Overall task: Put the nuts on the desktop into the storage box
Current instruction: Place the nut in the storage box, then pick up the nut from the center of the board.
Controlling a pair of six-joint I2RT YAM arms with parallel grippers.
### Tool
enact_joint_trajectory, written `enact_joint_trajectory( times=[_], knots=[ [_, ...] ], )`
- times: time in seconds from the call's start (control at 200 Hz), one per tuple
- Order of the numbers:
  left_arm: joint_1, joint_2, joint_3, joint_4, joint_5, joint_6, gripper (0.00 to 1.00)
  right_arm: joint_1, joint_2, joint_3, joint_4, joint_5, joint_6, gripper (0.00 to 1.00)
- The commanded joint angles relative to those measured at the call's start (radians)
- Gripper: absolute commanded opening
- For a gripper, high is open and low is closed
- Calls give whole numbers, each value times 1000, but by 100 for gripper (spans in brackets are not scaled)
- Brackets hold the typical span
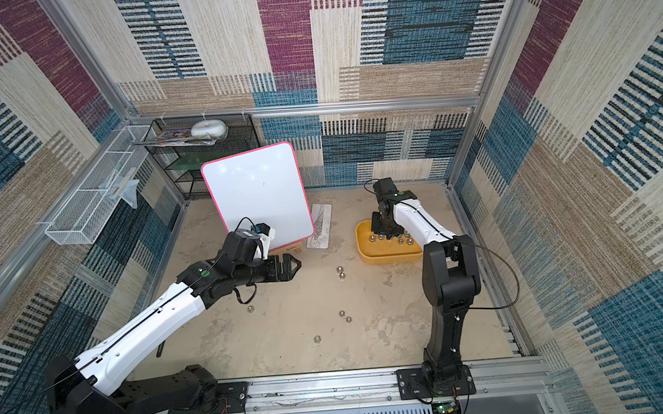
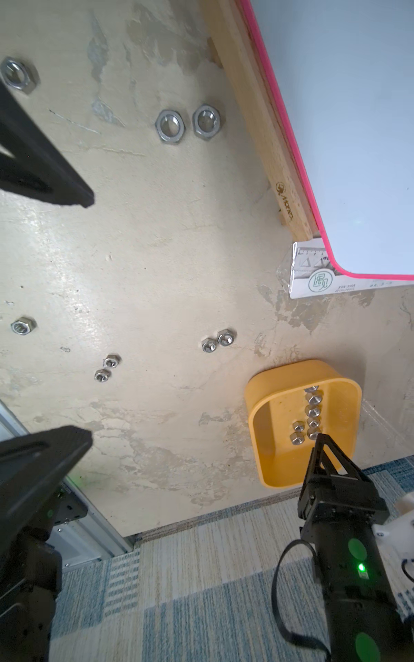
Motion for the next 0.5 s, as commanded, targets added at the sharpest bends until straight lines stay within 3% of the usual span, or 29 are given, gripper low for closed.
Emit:
enact_joint_trajectory(
  times=[0.0, 0.28, 0.496],
  knots=[
    [2, -33, -17, -35, -61, -17, 100, 64, 12, 39, -36, -13, 30, 39],
    [3, -130, -71, -67, -80, -31, 100, 260, 52, 62, -51, -15, 101, 40],
    [3, -182, -104, -89, -81, -35, 100, 352, 92, 32, -42, -10, 124, 42]
  ],
)
